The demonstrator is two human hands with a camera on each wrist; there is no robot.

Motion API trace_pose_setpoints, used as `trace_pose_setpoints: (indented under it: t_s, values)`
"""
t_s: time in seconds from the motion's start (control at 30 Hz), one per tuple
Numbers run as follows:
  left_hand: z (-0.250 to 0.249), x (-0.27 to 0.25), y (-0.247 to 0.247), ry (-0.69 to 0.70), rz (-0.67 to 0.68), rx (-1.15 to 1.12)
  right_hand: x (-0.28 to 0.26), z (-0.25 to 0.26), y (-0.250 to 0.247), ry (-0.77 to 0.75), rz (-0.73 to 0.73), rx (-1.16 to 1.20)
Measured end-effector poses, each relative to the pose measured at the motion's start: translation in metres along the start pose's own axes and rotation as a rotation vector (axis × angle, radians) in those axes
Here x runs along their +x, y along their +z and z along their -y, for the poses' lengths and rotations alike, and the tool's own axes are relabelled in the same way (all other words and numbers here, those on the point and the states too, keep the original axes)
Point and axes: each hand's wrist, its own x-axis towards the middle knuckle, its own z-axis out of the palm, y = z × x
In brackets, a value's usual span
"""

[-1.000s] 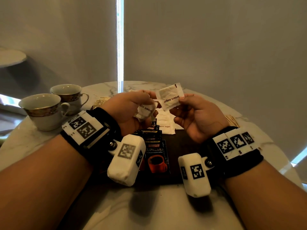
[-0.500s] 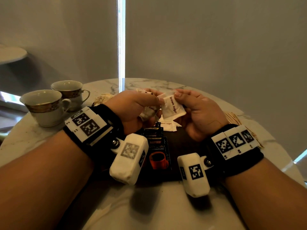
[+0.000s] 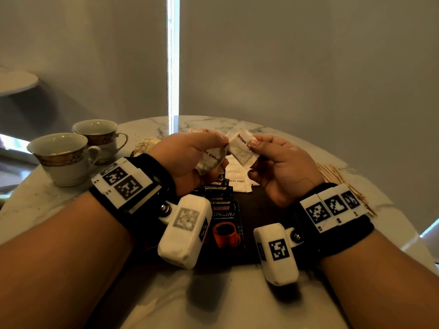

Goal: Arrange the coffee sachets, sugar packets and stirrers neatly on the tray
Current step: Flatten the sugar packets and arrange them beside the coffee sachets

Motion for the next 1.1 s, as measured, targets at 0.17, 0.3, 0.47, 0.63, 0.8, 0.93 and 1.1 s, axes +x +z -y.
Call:
trace_pose_setpoints:
  t_s: [0.17,0.3,0.47,0.63,0.8,0.93,1.1]
  values:
    - [0.001,0.000,0.001,-0.024,-0.015,-0.010,0.005,0.002,-0.004,-0.017,-0.025,0.041]
    - [-0.003,-0.001,-0.001,-0.039,-0.028,-0.062,0.018,0.009,-0.022,-0.023,-0.099,0.043]
    - [-0.005,0.000,-0.002,-0.035,-0.033,-0.120,0.040,0.002,-0.056,0.109,-0.268,-0.093]
    - [-0.006,0.001,-0.003,-0.024,-0.040,-0.129,0.044,-0.010,-0.068,0.361,-0.226,-0.196]
    - [-0.007,0.001,-0.003,-0.014,-0.036,-0.142,0.045,-0.012,-0.071,0.464,-0.198,-0.297]
    - [-0.006,0.000,-0.002,-0.009,-0.041,-0.141,0.051,-0.016,-0.080,0.487,-0.194,-0.392]
    - [-0.008,-0.001,-0.002,-0.012,-0.036,-0.140,0.061,-0.021,-0.087,0.545,-0.171,-0.429]
